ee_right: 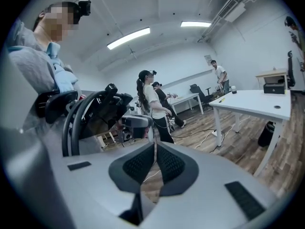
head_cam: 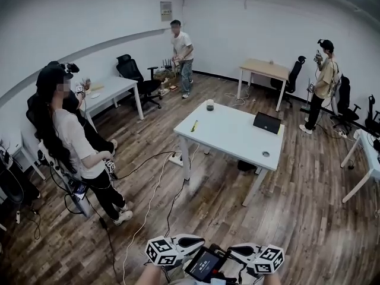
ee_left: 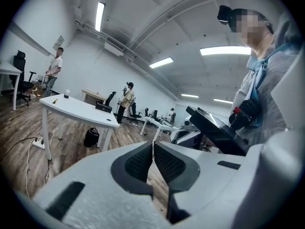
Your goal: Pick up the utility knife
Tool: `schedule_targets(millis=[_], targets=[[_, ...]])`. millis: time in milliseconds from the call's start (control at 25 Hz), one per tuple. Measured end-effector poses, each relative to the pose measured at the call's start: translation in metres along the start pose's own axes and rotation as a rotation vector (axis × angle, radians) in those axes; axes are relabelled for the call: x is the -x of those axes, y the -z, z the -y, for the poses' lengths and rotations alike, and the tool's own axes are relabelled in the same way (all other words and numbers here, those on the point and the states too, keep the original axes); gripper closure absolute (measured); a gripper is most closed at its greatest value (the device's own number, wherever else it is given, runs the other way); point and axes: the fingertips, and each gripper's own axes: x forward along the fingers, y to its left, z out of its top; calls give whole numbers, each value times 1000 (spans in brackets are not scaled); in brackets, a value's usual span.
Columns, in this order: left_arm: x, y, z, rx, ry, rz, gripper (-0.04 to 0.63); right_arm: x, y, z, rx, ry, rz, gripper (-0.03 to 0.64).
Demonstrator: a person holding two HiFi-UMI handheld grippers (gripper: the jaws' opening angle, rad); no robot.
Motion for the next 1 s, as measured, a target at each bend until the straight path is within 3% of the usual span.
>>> schedule_targets(millis=[400,1000], targets=[[11,-47,-88,-11,-8,27,575,-56,-57,54,30,47,8,588],[37,-67,-151,-13,9,47,575,-115,-87,85,32,107,9,588]])
